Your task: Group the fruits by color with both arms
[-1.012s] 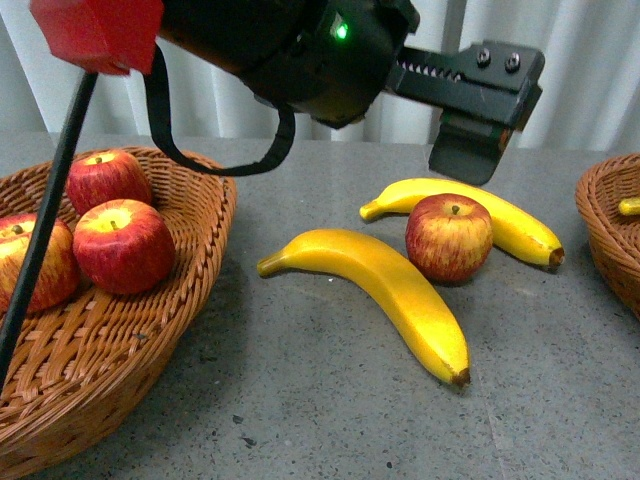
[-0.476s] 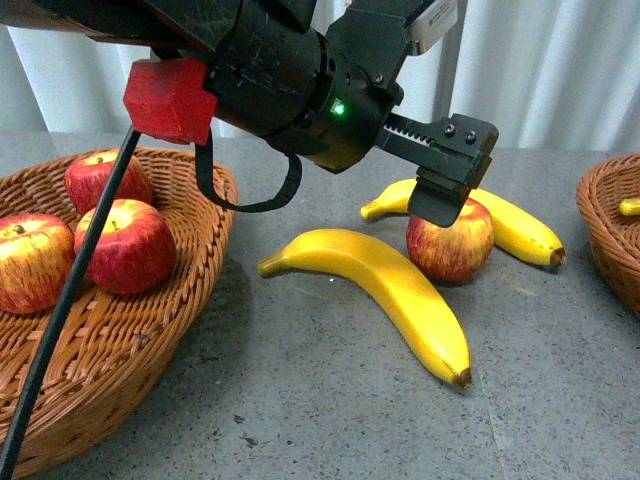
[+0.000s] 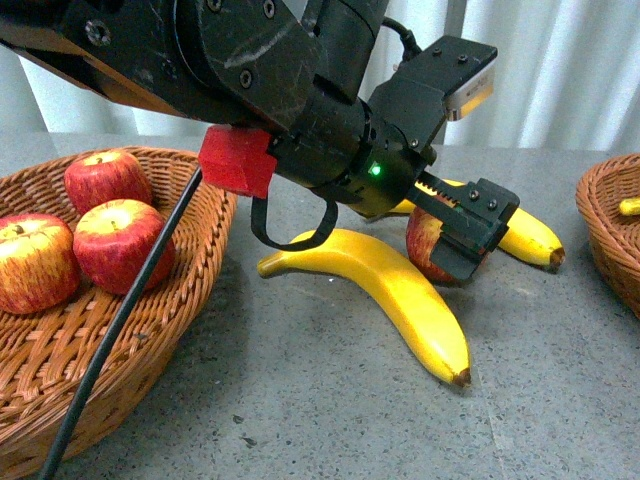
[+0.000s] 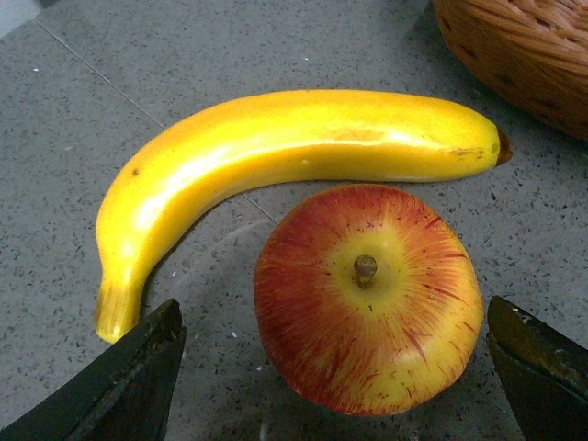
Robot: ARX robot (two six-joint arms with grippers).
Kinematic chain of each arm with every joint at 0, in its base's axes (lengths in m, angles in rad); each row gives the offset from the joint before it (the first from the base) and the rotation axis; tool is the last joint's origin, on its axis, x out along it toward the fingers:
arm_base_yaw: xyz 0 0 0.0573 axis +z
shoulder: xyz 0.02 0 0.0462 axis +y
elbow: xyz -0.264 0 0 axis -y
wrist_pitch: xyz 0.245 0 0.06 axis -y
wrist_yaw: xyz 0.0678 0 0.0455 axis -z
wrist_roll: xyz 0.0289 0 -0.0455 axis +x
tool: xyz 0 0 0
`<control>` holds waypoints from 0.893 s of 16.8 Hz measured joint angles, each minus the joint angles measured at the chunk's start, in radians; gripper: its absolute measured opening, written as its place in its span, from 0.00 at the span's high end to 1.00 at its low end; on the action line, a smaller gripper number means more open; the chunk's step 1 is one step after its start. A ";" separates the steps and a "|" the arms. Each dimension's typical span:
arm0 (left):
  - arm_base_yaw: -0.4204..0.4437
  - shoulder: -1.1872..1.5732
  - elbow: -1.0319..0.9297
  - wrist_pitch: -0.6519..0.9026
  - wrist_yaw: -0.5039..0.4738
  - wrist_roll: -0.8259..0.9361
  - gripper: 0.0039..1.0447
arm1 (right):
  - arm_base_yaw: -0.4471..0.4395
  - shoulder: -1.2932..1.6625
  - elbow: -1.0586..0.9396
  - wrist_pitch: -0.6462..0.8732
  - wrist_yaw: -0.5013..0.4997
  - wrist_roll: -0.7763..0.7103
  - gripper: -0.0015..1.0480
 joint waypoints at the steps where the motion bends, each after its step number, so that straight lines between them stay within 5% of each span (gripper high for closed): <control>1: -0.002 0.014 0.005 0.000 0.000 0.011 0.06 | 0.000 0.000 0.000 0.000 0.000 0.000 0.06; 4: -0.015 0.052 0.018 -0.015 -0.008 0.035 0.06 | 0.000 0.000 0.000 0.000 0.000 0.000 0.06; 7: -0.019 0.053 0.037 -0.019 -0.031 0.045 0.31 | 0.000 0.000 0.000 0.000 0.000 0.000 0.06; 11: -0.020 0.047 0.040 -0.018 -0.064 0.051 0.37 | 0.000 0.000 0.000 0.000 0.000 0.000 0.06; 15: -0.025 -0.150 -0.024 0.093 -0.309 0.001 0.37 | 0.000 0.000 0.000 0.000 0.000 0.000 0.06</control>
